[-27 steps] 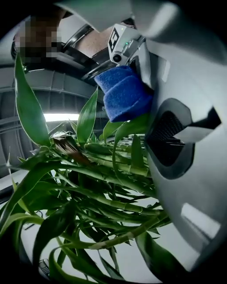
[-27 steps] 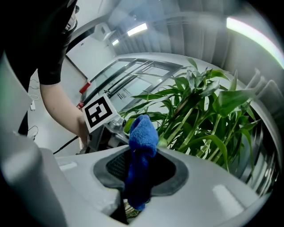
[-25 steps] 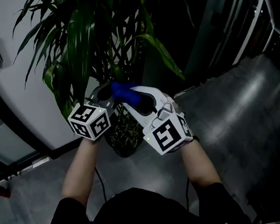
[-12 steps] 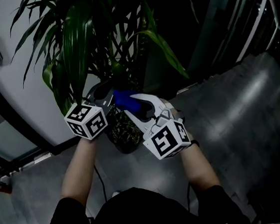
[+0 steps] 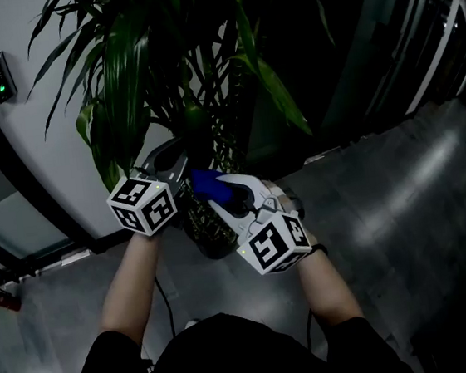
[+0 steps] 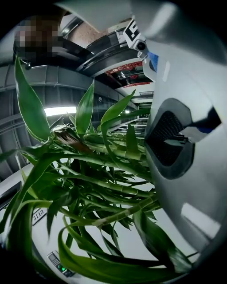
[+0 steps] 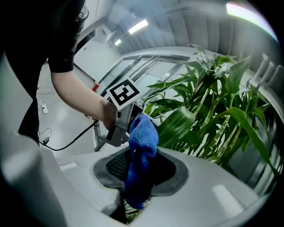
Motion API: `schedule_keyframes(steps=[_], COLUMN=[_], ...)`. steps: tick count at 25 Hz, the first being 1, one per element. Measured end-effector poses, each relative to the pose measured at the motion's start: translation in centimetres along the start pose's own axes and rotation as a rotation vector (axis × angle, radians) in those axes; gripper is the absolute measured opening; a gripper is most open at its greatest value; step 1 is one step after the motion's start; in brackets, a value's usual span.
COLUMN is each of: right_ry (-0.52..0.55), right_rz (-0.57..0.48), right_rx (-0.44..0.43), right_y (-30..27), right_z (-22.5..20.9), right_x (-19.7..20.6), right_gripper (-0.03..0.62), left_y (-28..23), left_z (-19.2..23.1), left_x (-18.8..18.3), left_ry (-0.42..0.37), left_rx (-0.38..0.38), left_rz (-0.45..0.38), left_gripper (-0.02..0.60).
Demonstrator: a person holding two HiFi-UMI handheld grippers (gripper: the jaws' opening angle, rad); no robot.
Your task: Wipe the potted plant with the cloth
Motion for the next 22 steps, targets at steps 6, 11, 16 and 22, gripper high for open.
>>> schedule_keyframes(steps=[6,11,16,22], right_ry=[-0.108,-0.233,-0.277,-0.366], right_rz=[-0.059,-0.151,-0.182,-0.234], right_rx=[-0.071,-0.112,-0.147,-0.150], right_y=[1.8,4.1,4.9,5.6], right_z=[0.8,1.5,2.6,3.4], right_x=[3.0,5.4,6.2,5.3], right_gripper=[0.112,0.112,0.112,0.112], left_y=[1.5,3.6,5.9,8.6], left_z=[-1.3,-4.0,-7.3,-8.7], left_x=[2.2,4.9,6.8,6.5], left_ry=[0.006,0.008,-0.044,-0.060], left_rx=[-0.085,-0.195,-0.267,-0.279], left_rz=[0.052,0.084,0.143,0.122], left_gripper=[0.006,0.006,0.006,0.006])
Point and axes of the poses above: the fingertips, and each gripper's own axes: y backward along the fingers, z to its left, x out of its underside, the point moved 7 cm from there along y, backward along the fingers, and after that the axes turned 13 degrees about z, right-handed, at the moved point
